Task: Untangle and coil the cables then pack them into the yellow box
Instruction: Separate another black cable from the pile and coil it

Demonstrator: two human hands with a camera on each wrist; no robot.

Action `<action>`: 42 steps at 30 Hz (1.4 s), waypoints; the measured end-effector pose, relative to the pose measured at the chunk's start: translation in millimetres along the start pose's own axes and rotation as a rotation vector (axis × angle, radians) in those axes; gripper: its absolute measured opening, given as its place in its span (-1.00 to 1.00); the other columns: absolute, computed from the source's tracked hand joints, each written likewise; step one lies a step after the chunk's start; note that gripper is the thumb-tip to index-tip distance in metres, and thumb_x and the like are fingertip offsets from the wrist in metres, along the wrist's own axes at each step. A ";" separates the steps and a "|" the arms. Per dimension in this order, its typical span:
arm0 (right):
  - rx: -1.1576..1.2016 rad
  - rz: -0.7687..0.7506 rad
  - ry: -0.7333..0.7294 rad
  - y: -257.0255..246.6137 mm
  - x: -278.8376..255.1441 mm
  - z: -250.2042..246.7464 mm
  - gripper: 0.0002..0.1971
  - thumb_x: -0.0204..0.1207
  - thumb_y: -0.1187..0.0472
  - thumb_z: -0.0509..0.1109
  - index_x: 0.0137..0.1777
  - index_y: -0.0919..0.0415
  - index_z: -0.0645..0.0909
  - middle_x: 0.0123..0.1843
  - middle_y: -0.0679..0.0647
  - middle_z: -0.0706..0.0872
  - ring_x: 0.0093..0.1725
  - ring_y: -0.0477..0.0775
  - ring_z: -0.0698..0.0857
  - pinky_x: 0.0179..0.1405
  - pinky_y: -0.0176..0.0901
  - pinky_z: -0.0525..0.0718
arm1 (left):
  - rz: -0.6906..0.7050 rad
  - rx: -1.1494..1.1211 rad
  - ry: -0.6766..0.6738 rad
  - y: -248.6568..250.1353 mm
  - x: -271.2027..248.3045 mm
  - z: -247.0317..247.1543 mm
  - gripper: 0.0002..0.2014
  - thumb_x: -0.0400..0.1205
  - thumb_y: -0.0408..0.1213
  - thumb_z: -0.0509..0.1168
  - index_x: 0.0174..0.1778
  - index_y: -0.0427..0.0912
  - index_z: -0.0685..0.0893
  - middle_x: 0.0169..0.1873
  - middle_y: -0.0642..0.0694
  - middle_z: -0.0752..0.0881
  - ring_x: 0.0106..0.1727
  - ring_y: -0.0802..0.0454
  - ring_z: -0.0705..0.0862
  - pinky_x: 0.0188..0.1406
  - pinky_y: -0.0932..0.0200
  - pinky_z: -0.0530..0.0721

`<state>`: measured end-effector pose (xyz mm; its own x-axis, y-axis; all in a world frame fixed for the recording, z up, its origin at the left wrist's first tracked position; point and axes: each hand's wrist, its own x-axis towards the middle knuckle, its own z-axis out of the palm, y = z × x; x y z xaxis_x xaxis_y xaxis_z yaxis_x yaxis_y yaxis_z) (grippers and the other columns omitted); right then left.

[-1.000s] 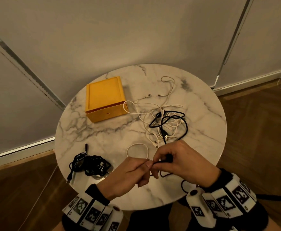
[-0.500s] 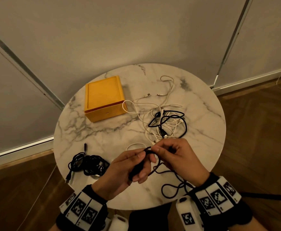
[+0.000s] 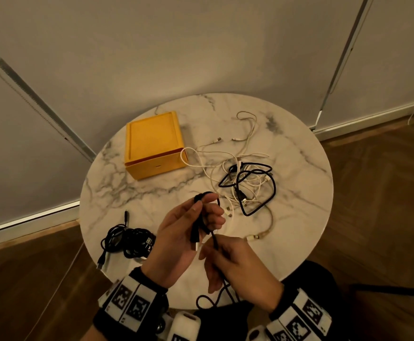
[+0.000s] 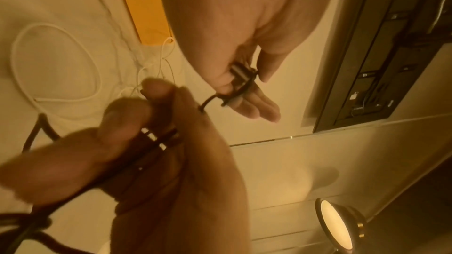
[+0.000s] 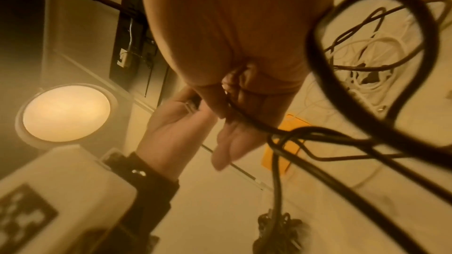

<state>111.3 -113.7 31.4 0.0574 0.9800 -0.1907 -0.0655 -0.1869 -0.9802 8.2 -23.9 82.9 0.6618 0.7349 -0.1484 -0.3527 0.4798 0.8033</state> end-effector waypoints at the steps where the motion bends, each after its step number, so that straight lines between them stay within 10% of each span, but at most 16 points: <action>1: -0.030 0.001 -0.012 -3.2 -0.6 0.6 -0.82 0.69 0.33 0.20 -0.09 0.32 0.60 -0.43 0.18 0.71 -0.47 0.19 0.74 -0.36 0.04 0.71 | 0.020 0.012 0.016 -2.0 0.6 2.3 -0.70 0.62 -0.36 0.12 0.10 -0.40 0.70 -0.24 -0.24 0.75 -0.24 -0.05 0.74 -0.19 0.20 0.72; 11: -0.532 -0.146 -0.159 -20.9 2.3 -6.7 -0.86 0.58 0.29 0.30 -0.10 0.20 0.71 -0.29 -0.07 0.82 -0.27 -0.23 0.74 -0.14 -0.31 0.66 | 0.200 0.135 0.138 -6.5 10.7 10.1 -0.79 0.59 -0.38 0.18 0.06 -0.41 0.61 -0.14 -0.26 0.82 -0.07 -0.13 0.81 -0.02 0.15 0.76; 16: -0.532 -0.142 -0.126 -12.0 -0.8 9.6 -0.83 0.63 0.09 0.22 -0.01 0.17 0.57 -0.29 0.21 0.78 -0.29 0.16 0.75 -0.12 0.12 0.70 | 0.282 0.109 0.258 -11.7 16.3 13.9 -0.82 0.67 -0.45 0.16 0.05 -0.39 0.65 -0.10 -0.25 0.82 0.01 -0.18 0.80 0.03 0.13 0.75; 22: -0.674 -0.217 -0.074 -14.8 -1.2 2.5 -0.73 0.69 0.09 0.18 -0.13 0.24 0.57 -0.29 0.19 0.74 -0.28 0.14 0.66 -0.18 0.12 0.59 | 0.259 0.201 0.223 -12.7 12.8 11.1 -0.76 0.53 -0.39 0.30 0.07 -0.39 0.69 0.03 -0.29 0.80 0.19 -0.15 0.75 0.25 0.11 0.66; 29: -0.899 -0.305 -0.071 -40.5 -6.5 -20.2 -0.77 0.62 0.06 0.24 -0.15 0.11 0.65 -0.32 0.08 0.71 -0.28 0.08 0.61 -0.26 0.07 0.57 | 0.311 0.618 0.002 -18.1 1.3 -3.6 -0.84 0.55 -0.50 0.33 0.00 -0.36 0.76 -0.07 -0.18 0.84 0.09 -0.10 0.79 0.13 0.18 0.68; 36: -0.860 -0.299 -0.161 -36.5 -1.9 -10.8 -0.70 0.69 0.07 0.20 -0.16 0.20 0.64 -0.28 0.23 0.69 -0.25 0.20 0.63 -0.27 0.04 0.55 | 0.271 0.205 0.183 -9.8 11.4 6.7 -0.82 0.46 -0.35 0.33 -0.08 -0.26 0.77 0.01 -0.28 0.81 0.17 -0.16 0.75 0.25 0.11 0.67; 42: -0.756 -0.403 -0.101 -53.6 6.6 -33.1 -0.79 0.62 0.14 0.28 -0.21 0.14 0.65 -0.47 0.00 0.58 -0.48 -0.13 0.39 -0.38 -0.10 0.42 | 0.341 0.563 0.082 -17.0 8.8 -1.5 -0.85 0.51 -0.40 0.36 -0.08 -0.24 0.81 -0.13 -0.16 0.85 0.01 -0.05 0.81 -0.04 0.23 0.72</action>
<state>148.1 -99.4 80.9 -0.1571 0.9762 0.1495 0.6235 0.2154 -0.7516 19.1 -24.8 67.1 0.5135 0.8462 0.1422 -0.1192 -0.0938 0.9884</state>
